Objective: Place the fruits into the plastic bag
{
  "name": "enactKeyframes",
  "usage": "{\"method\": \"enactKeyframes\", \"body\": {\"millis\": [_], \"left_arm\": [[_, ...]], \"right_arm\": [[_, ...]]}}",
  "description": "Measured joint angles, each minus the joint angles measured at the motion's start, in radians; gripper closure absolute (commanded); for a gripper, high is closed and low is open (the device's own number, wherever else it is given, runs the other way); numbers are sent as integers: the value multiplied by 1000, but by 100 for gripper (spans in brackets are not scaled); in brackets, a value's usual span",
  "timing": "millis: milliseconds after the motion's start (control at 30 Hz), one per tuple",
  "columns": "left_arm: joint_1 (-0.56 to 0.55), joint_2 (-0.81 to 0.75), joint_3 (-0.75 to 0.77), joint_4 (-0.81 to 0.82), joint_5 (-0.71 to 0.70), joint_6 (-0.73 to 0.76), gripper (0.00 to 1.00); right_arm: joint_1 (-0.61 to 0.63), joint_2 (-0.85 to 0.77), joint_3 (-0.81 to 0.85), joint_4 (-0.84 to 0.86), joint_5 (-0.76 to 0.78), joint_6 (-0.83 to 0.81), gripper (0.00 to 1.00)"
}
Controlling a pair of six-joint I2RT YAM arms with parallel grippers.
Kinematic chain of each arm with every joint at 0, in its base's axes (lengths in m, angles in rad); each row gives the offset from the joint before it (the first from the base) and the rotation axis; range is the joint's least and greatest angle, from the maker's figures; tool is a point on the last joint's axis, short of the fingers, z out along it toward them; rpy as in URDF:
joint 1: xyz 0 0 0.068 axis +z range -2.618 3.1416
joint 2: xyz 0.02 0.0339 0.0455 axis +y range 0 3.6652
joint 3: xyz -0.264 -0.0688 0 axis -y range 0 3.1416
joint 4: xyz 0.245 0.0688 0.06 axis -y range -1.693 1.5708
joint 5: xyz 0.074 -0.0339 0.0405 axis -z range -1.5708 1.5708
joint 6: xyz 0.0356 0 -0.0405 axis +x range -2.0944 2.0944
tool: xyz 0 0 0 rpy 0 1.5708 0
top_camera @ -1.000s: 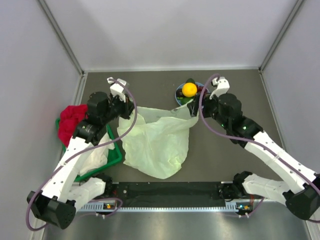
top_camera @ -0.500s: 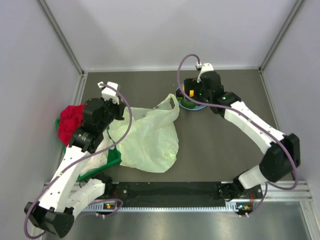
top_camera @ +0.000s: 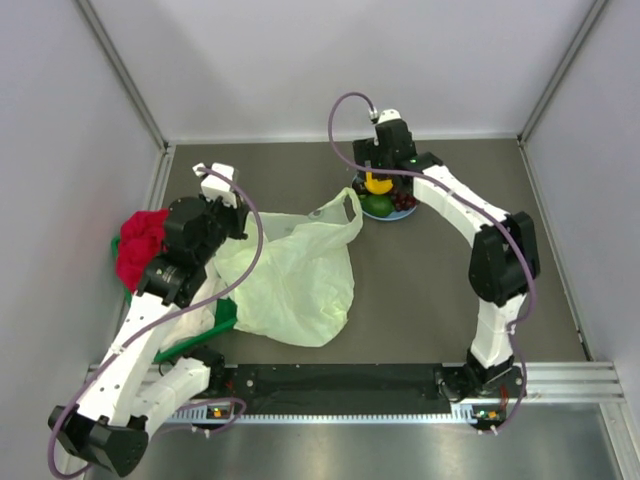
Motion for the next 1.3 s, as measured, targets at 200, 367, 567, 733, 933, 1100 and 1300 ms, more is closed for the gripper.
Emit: {"method": "enactKeyframes", "body": {"millis": [200, 367, 567, 733, 933, 1100, 1300], "left_arm": [[0, 7, 0, 0, 11, 0, 100], [0, 6, 0, 0, 17, 0, 100], [0, 6, 0, 0, 22, 0, 100], [0, 7, 0, 0, 26, 0, 100], [0, 7, 0, 0, 27, 0, 100], [0, 7, 0, 0, 34, 0, 100], [0, 7, 0, 0, 37, 0, 100]], "right_arm": [[-15, 93, 77, -26, 20, -25, 3], [-24, 124, 91, -48, 20, -38, 3], [-26, 162, 108, -51, 12, -44, 3], [-27, 182, 109, -55, 12, -47, 3], [-27, 212, 142, -68, 16, -54, 4], [-27, 242, 155, -72, 22, -58, 5], [-27, 248, 155, -83, 24, -63, 21]]}}
